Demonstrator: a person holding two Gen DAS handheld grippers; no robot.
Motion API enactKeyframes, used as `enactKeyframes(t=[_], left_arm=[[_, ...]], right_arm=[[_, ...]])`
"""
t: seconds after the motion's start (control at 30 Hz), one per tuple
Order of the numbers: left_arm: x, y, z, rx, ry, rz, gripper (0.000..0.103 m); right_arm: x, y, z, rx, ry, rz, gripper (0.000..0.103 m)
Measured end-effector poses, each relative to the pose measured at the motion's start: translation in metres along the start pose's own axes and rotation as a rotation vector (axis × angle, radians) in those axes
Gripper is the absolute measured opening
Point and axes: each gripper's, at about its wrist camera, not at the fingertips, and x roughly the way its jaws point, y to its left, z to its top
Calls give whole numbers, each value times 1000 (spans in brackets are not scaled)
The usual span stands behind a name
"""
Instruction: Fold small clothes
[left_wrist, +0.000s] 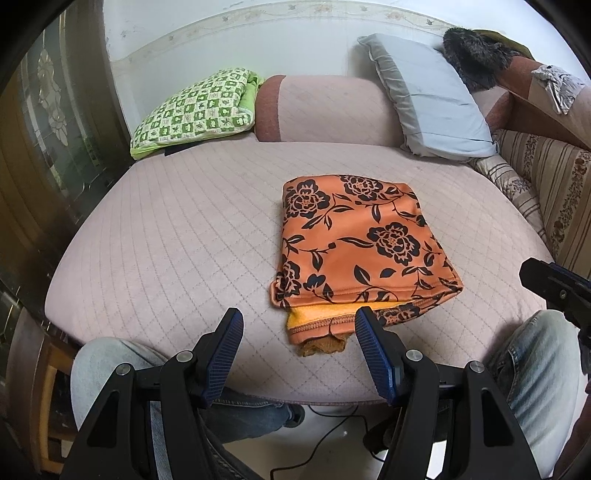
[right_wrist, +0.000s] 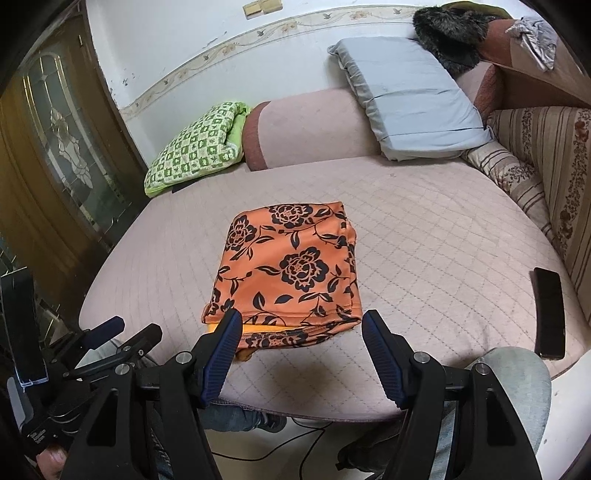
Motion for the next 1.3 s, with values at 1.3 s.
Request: enactKeyframes(t=[1.3], left_arm=[[2, 4, 0, 1, -47, -26, 67]], right_arm=[[13, 1, -2, -27, 19, -51, 69]])
